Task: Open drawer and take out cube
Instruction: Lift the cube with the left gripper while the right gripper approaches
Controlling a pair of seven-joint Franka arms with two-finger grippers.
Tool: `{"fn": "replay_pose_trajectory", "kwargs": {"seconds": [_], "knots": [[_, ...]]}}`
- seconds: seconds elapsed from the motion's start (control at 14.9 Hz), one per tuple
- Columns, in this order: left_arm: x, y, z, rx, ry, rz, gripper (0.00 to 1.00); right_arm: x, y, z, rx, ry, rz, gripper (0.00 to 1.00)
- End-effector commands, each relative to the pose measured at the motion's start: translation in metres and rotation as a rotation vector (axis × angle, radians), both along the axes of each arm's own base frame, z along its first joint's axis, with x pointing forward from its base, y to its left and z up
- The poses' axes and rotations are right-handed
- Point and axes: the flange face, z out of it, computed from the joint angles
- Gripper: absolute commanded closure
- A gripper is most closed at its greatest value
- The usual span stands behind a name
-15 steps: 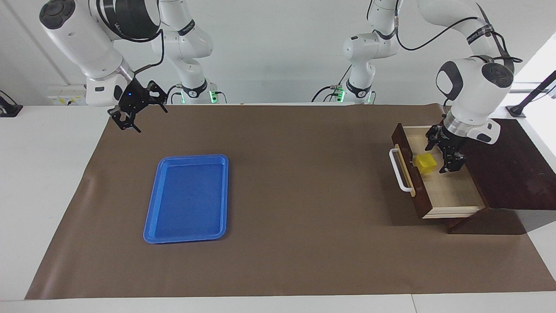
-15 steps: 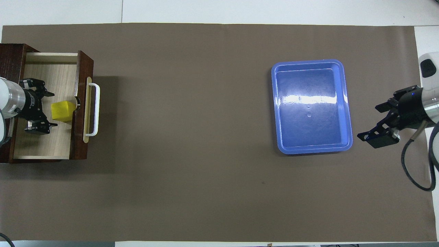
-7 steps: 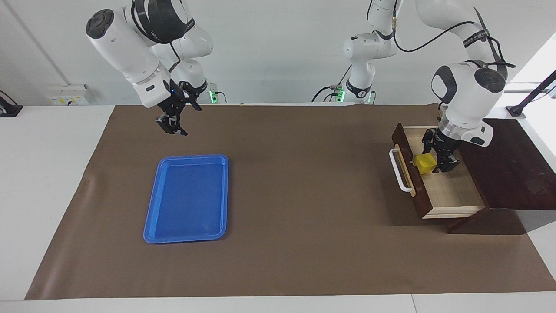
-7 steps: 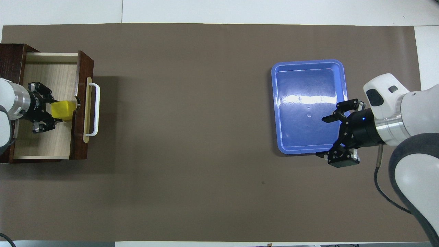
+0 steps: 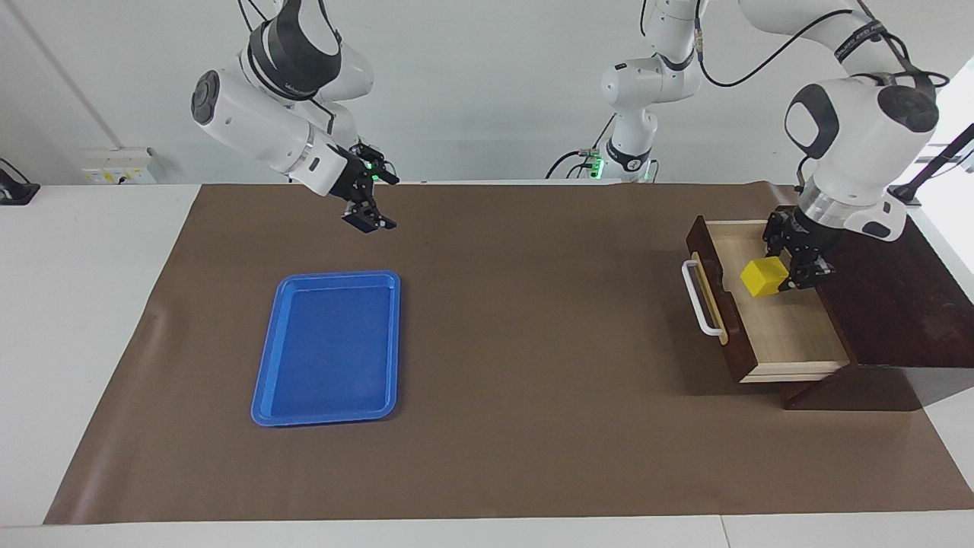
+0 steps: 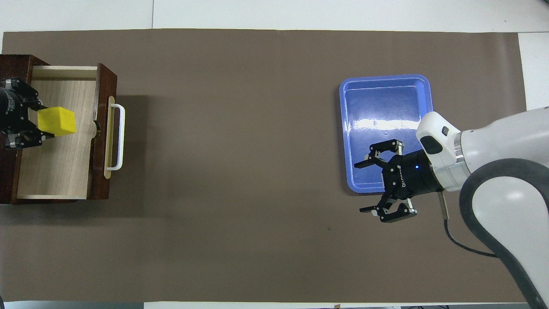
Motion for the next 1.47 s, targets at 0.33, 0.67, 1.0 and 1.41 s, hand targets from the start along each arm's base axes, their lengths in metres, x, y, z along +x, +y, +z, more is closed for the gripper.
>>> {"fn": "replay_pose_trajectory", "kwargs": {"seconds": [0.33,0.67,1.0,1.41], "knots": [[-0.032,-0.180,0.009,-0.015,0.031,0.074,1.00,0.013,0.046,-0.052,0.200,-0.105,0.133,0.00],[-0.090,-0.284,-0.016,-0.053,0.035,0.076,1.00,0.008,0.086,-0.064,0.239,-0.178,0.061,0.00],[-0.115,-0.347,-0.024,-0.094,0.003,0.121,1.00,0.004,0.111,-0.081,0.279,-0.149,-0.032,0.00],[-0.129,-0.359,-0.041,-0.083,0.017,0.128,1.00,0.007,0.170,-0.092,0.272,-0.219,-0.013,0.00]]}}
